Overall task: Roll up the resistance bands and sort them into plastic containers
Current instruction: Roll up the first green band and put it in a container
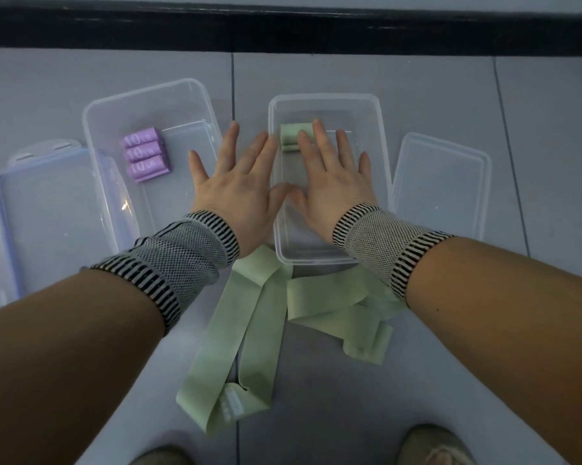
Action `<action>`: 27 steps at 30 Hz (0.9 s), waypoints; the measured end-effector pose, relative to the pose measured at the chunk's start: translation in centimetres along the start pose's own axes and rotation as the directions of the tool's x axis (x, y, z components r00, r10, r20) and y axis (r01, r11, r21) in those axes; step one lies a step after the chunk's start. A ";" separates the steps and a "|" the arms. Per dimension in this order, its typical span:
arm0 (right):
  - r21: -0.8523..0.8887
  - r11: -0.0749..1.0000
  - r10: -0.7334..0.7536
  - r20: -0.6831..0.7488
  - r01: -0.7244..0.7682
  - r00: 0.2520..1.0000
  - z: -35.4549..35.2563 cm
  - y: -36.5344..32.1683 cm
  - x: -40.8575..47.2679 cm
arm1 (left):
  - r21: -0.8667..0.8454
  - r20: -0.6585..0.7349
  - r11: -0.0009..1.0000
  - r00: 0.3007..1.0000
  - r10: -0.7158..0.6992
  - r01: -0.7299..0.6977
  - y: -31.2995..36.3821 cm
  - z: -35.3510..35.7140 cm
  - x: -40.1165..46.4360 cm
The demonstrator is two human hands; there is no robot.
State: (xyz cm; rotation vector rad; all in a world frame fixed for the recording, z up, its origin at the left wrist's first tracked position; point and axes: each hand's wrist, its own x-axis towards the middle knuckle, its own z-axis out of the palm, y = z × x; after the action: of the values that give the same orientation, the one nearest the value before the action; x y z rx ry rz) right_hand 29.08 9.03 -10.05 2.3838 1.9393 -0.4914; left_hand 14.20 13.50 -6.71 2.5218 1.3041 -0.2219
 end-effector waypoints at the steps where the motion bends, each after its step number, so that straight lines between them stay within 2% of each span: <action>1: 0.009 1.000 0.002 -0.003 -0.002 1.000 -0.4 -0.1 -0.2 | 0.000 0.000 1.000 1.000 0.005 -0.005 0.1 -0.3 -0.3; 9: 0.046 0.999 -0.017 -0.013 0.018 1.000 -2.8 -0.7 -7.1 | 0.017 0.003 0.997 0.997 0.074 -0.074 1.5 -0.8 -6.6; 13: 0.042 0.999 -0.025 -0.021 0.026 0.999 -2.7 -0.1 -12.1 | 0.027 -0.047 0.988 0.988 0.150 -0.149 2.0 0.4 -10.7; 16: 0.056 0.998 -0.030 -0.029 0.032 0.999 -2.0 0.5 -15.5 | 0.027 0.009 0.987 0.987 0.159 -0.159 1.8 1.0 -13.4; 19: 0.139 0.987 -0.055 -0.200 0.084 0.978 -1.9 1.2 -18.3 | 0.008 -0.037 0.989 0.989 0.146 -0.145 1.5 1.1 -15.5; 21: 0.219 0.974 0.012 -0.331 0.065 0.944 -1.6 2.1 -19.9 | -0.042 -0.102 0.990 0.986 0.132 -0.137 1.6 1.3 -16.6; 22: 0.266 0.964 0.069 -0.340 0.025 0.938 -1.2 2.4 -20.5 | -0.070 -0.114 0.988 0.985 0.126 -0.134 1.8 1.7 -17.1; 24: 0.325 0.942 0.175 -0.253 -0.086 0.952 0.4 2.9 -21.8 | -0.100 -0.088 0.984 0.987 0.137 -0.145 2.3 3.3 -18.2; 27: 0.322 0.921 0.270 -0.119 -0.220 0.956 2.1 4.1 -22.2 | -0.125 -0.029 0.983 0.991 0.129 -0.132 3.3 5.0 -18.0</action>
State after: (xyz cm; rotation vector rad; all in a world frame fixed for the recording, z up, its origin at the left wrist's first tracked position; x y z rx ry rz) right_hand 28.71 -13.41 -7.01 2.8955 1.6850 -0.6439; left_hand 6.52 -3.86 -6.02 2.4957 1.1178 -0.0815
